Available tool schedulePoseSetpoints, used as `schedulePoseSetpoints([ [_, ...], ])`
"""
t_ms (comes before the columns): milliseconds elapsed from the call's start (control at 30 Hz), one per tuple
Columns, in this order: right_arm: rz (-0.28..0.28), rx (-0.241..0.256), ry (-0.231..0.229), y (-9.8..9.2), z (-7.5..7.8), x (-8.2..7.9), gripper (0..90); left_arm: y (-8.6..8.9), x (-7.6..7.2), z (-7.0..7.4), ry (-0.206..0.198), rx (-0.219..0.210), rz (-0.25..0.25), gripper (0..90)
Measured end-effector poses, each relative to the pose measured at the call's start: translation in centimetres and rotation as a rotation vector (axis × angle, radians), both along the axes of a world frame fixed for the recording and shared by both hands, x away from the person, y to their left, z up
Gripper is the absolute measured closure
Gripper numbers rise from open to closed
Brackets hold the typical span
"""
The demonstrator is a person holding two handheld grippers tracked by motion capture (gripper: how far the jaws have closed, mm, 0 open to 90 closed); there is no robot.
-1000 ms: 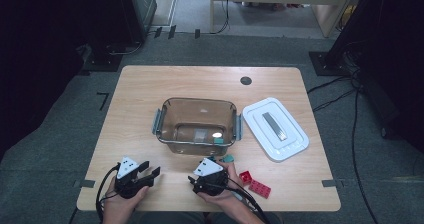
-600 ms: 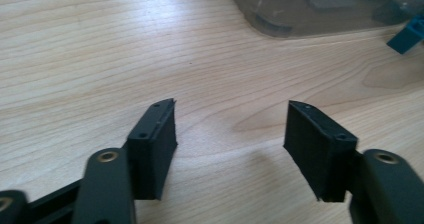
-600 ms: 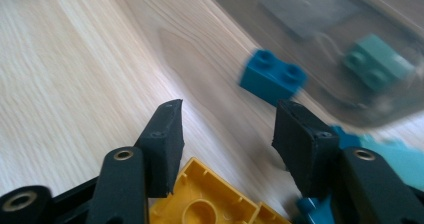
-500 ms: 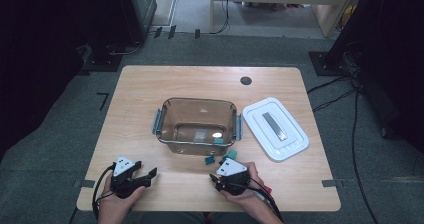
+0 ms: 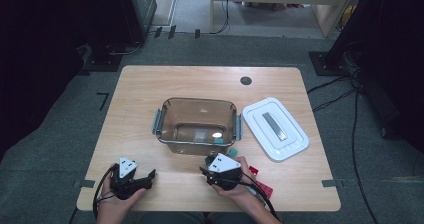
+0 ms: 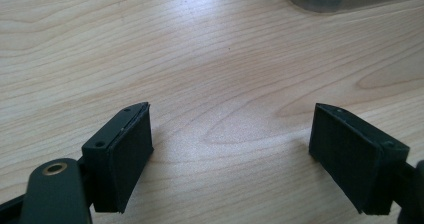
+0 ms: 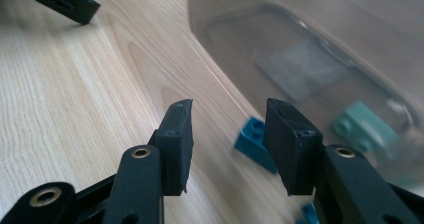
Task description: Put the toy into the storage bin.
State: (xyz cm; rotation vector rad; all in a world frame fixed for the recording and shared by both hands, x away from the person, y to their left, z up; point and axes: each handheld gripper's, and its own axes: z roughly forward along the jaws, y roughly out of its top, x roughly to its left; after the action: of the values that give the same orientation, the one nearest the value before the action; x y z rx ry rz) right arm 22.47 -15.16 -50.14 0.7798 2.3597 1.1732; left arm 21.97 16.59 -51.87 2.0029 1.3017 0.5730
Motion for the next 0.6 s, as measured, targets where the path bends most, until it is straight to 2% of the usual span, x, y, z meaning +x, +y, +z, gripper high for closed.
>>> schedulePoseSetpoints([
  [67,0.016,-0.016,-0.011,0.4,-0.1,0.1,54.9,0.0,0.0,0.0,0.0,0.001,-0.001,17.4],
  [133,0.02,-0.039,0.003,0.7,-0.3,0.7,54.1,0.0,0.0,0.0,0.0,0.001,-0.001,17.3],
  [300,0.008,-0.055,0.027,0.4,-0.4,1.0,53.5,0.0,0.0,0.0,-0.001,0.001,0.0,17.3],
  [433,-0.005,-0.081,0.028,-0.6,-0.2,0.5,53.0,0.0,0.0,0.0,-0.001,0.001,-0.001,17.3],
  [600,-0.016,-0.09,0.028,-2.8,-0.2,-0.3,53.0,0.0,0.0,0.0,0.0,0.001,-0.001,17.3],
])
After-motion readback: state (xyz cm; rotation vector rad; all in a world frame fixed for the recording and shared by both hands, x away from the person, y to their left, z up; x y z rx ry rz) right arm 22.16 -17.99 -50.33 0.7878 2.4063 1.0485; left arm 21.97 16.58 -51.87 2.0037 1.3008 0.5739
